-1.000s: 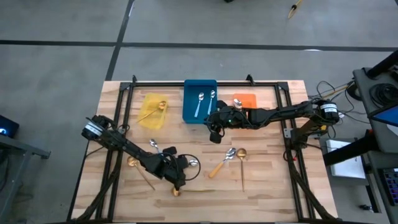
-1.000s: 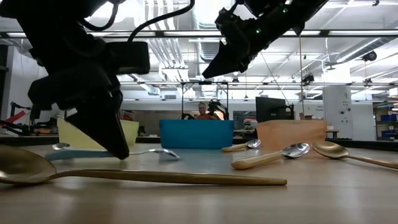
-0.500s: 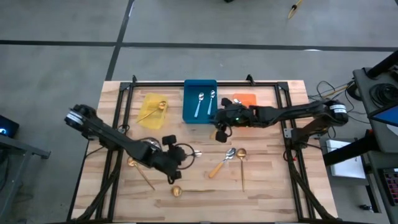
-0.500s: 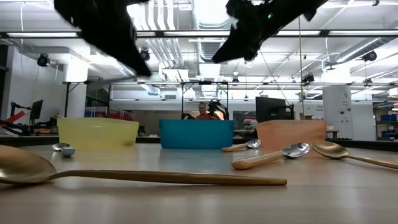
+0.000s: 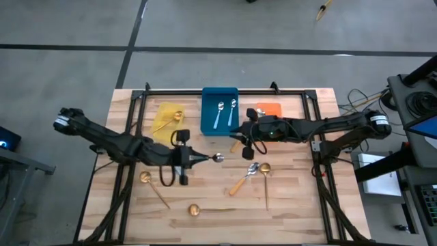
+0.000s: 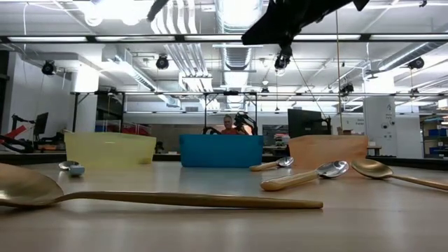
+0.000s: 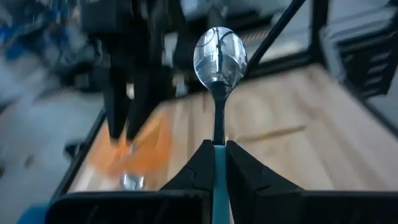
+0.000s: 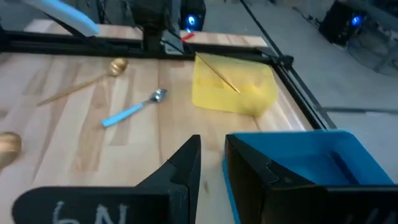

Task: Sort silverware by color (type)
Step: Put the blue spoon into the blue bin

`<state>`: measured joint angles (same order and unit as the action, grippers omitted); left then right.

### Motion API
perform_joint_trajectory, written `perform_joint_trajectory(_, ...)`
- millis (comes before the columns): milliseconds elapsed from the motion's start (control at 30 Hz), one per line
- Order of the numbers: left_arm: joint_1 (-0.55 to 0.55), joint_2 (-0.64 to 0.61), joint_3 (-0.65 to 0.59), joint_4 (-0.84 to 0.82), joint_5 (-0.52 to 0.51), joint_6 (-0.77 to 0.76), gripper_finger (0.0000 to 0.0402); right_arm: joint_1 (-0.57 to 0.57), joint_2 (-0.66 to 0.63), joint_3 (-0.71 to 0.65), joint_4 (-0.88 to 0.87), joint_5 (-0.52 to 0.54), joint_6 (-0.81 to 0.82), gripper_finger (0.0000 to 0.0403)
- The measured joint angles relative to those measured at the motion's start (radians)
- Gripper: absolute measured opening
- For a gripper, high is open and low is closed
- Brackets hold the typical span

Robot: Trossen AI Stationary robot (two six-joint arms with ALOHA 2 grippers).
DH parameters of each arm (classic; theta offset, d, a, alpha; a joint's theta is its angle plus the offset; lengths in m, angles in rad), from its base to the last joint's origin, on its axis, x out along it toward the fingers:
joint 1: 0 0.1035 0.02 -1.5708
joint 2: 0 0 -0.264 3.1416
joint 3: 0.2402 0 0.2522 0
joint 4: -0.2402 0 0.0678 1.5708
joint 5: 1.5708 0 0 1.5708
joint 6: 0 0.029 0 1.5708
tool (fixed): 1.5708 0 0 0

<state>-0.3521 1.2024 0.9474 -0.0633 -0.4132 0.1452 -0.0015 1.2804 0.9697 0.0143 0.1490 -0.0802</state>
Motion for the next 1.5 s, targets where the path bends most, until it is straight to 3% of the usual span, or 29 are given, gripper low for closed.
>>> perform_joint_trajectory(433,0.114,-0.113,-0.268,0.456,0.238,0.135,0.0002,0.07,0.159,-0.075,0.572,0.0,-0.154,0.0066)
perform_joint_trajectory(667,0.201,-0.168,-0.392,0.632,0.361,0.135,0.0006,0.071,0.232,-0.075,0.756,0.001,-0.132,0.0066)
perform_joint_trajectory(967,0.295,-0.188,-0.445,0.737,0.475,0.104,0.0008,0.073,0.303,-0.059,0.836,0.0,-0.047,0.0072)
perform_joint_trajectory(1133,0.319,-0.178,-0.455,0.775,0.51,0.104,0.0009,0.073,0.347,-0.002,0.827,-0.009,-0.025,0.0114)
perform_joint_trajectory(1333,0.331,-0.172,-0.455,0.774,0.51,0.105,0.001,0.069,0.373,0.06,0.821,-0.109,-0.032,0.017)
perform_joint_trajectory(1500,0.334,-0.161,-0.454,0.787,0.51,0.106,0.001,0.063,0.388,0.105,0.773,-0.115,-0.062,0.019)
